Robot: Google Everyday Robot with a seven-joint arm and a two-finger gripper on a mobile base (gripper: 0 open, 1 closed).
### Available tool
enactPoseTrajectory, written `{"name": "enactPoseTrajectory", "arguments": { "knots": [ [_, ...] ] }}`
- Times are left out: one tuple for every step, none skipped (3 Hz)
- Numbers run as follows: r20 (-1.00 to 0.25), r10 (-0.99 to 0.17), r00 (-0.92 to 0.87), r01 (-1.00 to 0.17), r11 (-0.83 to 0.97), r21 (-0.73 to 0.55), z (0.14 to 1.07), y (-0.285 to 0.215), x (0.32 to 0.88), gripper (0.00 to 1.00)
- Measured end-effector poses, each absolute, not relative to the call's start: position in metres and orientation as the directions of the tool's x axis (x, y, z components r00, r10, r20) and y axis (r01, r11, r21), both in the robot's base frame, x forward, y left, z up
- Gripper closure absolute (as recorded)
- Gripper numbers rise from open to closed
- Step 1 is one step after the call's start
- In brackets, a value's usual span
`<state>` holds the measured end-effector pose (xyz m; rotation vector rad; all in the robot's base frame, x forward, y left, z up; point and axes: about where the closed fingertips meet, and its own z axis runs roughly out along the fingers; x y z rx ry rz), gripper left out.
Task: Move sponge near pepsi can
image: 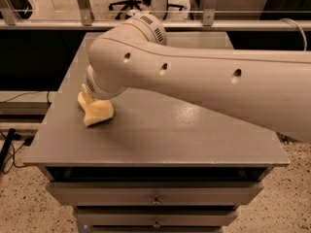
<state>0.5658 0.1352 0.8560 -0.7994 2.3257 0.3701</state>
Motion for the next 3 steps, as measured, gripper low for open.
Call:
{"name": "enactPoseTrajectory", "arguments": {
  "knots": [
    [-0.664,-0.473,-0.579,-0.615,0.788,-0.025,0.876,0.107,0.578,1.00],
    [-0.670,-0.502,-0.547,-0.582,0.803,-0.126,0.907,0.064,0.594,1.00],
    [-0.675,-0.530,-0.513,-0.563,0.801,-0.201,0.937,0.022,0.602,1.00]
  ]
}}
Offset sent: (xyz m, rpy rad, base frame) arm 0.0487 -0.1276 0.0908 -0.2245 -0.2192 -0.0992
